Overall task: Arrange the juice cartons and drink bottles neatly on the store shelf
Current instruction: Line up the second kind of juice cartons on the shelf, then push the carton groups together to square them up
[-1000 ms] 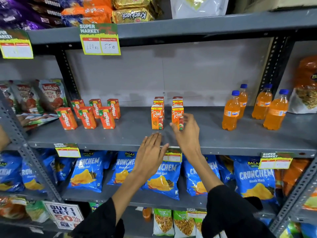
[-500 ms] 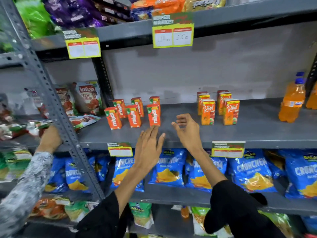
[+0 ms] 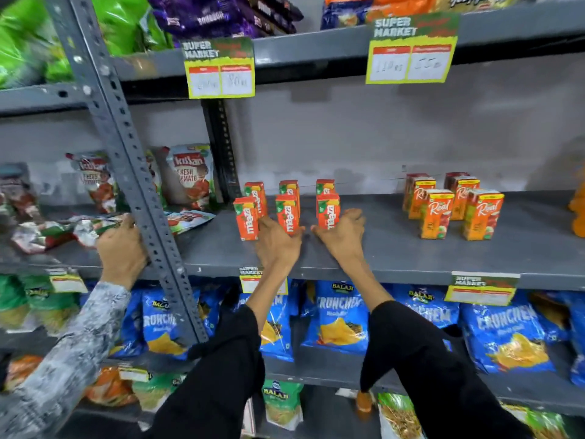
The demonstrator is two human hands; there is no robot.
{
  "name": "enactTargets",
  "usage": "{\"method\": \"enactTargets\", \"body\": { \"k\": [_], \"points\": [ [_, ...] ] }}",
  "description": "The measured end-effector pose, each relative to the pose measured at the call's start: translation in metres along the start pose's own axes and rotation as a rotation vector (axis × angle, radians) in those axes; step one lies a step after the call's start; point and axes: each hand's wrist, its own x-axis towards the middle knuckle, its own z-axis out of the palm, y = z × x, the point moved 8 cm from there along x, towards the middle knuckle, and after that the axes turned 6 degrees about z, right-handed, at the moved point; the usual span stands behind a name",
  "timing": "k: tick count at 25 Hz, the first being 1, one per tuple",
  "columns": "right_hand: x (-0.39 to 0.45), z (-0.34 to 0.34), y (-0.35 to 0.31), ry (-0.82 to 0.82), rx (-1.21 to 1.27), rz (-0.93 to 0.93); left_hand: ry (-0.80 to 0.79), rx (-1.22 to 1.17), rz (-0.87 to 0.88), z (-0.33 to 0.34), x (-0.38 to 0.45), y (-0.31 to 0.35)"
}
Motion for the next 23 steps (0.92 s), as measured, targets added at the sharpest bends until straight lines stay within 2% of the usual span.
{"method": "enactTargets", "body": {
  "k": [4,6,17,23],
  "points": [
    [0.008,0.006,0.003,0.022,0.003,0.068,0.009,0.223,0.040,0.004,0.010,0.004],
    [0.009,0.008,0.003,0.025,-0.008,0.079,0.036,0.257,0.078,0.004,0.011,0.002],
    [0.005,0.013,-0.001,0.028,-0.104,0.063,0.102,0.207,0.097,0.001,0.009,-0.001],
    [-0.007,-0.001,-0.002,-0.014,0.015,0.050,0.037,0.087,0.063,0.004,0.008,-0.003]
  ]
}}
